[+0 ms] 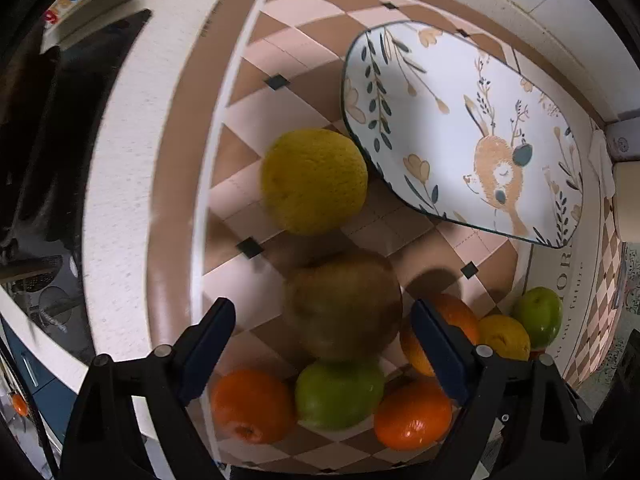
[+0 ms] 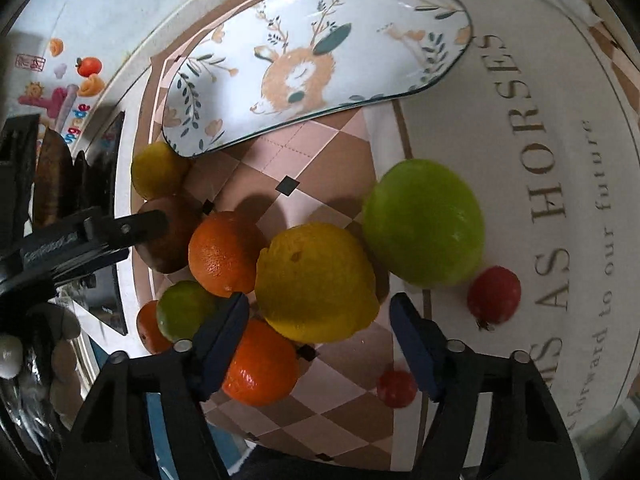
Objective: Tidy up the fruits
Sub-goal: 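Lower the left tool and grasp the brown pear while the right tool grasps the yellow citrus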
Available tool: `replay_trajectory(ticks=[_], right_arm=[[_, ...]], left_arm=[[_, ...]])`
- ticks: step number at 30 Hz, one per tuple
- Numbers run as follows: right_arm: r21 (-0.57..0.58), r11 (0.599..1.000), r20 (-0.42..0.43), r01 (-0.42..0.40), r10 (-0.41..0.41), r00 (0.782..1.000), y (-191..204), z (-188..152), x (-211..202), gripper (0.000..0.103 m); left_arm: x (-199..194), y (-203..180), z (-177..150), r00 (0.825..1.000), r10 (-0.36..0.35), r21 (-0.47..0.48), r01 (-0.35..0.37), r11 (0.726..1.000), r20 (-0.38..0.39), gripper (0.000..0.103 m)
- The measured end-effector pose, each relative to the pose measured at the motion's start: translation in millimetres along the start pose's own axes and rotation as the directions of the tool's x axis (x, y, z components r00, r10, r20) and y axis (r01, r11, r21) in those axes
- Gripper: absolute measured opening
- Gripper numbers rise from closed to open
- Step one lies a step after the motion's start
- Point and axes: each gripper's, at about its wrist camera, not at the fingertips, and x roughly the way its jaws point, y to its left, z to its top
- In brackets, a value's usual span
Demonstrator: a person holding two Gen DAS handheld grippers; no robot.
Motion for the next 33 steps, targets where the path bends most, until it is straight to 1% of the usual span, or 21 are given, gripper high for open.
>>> replay_trajectory(ticks=[1,2,4,7,12,15,22,23,25,30,33], right_arm=[[-0.007,1.000,0.001,0.003,-0.003,1.000,2,2,3,0.070],[-0.012,1.000,0.005,0.004,-0.004,1.000,3,3,4,0.067],[-0.015,1.000,0.018,-0.001,0.001,1.000,4,5,7,0.067],[-0.034,0.999,0.040,0.014,-0.013,0.999,8,5,5,0.066],[-0.043,0.997,0.009,0.059,-0.058,0.998,10,-5,2,0.066],[-0.041,0.998,-0.004,0.056,-0.056,0.998,12,-7,5,0.067],[-0.005,1.000,-0.012,0.026,-0.026,1.000,19,2,20,0.067],[-0.008,1.000,-0.009,0.025,-0.025,1.000,19,2,20,0.066],[-0.027,0.999,0.000,0.037,-0.037,0.999,18,-1,18,0.066],[-0.043,0.997,0.000,0.062,-0.062,0.998,21,-4,18,0.066],[-0.025,0.997,-0.030,0.077,-0.077,0.997,21,-5,19,0.066]], left_arm=[[4,0,2,1.000,-0.009,0.000,0.009,1.000,-0.009,0.078],[7,0,3,1.000,-0.021,0.002,0.021,1.000,-0.016,0.076],[10,-1,4,0.999,-0.041,0.009,0.042,0.999,-0.018,0.066],[10,-1,1,0.999,-0.035,0.032,0.035,0.999,-0.002,0.065],[9,4,-17,1.000,-0.008,0.071,0.007,0.997,0.012,0.065],[9,7,-23,1.000,-0.001,0.090,-0.002,0.996,0.029,0.066],[10,11,-25,0.999,0.010,0.108,-0.013,0.994,0.036,0.066],[10,10,-27,0.999,0.009,0.108,-0.013,0.994,0.036,0.065],[8,-10,-31,0.999,0.010,0.105,-0.014,0.994,0.037,0.065],[2,-12,-31,0.999,0.002,0.110,-0.007,0.994,0.047,0.065],[0,-15,-32,0.998,0.007,0.120,-0.014,0.993,0.057,0.065]])
